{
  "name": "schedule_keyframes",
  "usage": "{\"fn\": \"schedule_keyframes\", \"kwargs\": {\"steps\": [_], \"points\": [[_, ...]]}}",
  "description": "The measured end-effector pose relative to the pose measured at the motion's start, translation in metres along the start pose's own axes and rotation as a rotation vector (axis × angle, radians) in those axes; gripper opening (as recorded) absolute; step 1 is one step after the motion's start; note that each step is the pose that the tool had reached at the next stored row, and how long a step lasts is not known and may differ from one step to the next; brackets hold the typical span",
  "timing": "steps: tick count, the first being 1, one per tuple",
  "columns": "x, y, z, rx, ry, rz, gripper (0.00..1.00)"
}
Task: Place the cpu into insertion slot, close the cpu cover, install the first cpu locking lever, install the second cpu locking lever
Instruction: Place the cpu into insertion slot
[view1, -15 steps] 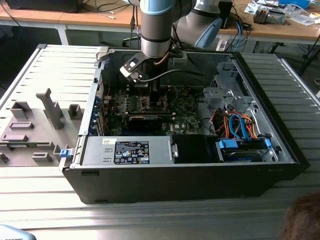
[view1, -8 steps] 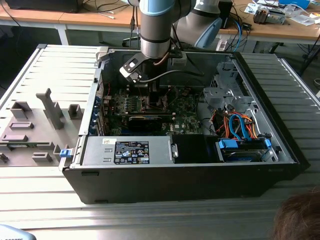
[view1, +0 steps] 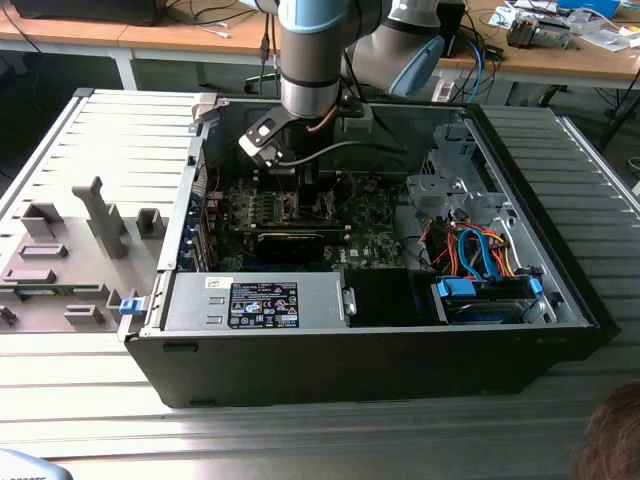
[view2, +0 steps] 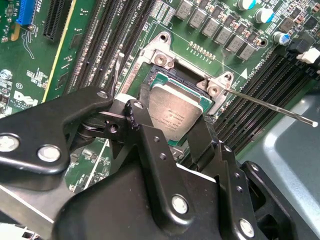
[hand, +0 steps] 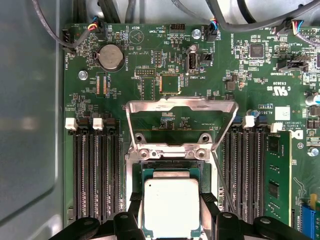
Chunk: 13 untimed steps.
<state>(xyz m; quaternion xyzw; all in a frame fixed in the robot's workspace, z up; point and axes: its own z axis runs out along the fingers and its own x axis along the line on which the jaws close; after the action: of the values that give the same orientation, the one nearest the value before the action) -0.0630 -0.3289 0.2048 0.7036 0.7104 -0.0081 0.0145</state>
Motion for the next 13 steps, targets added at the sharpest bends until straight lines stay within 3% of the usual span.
{"fn": "schedule_keyframes", "kwargs": {"steps": [13], "points": [[0.0001, -0.0003, 0.0027, 0.0000, -0.0003, 0.000, 0.54]]}}
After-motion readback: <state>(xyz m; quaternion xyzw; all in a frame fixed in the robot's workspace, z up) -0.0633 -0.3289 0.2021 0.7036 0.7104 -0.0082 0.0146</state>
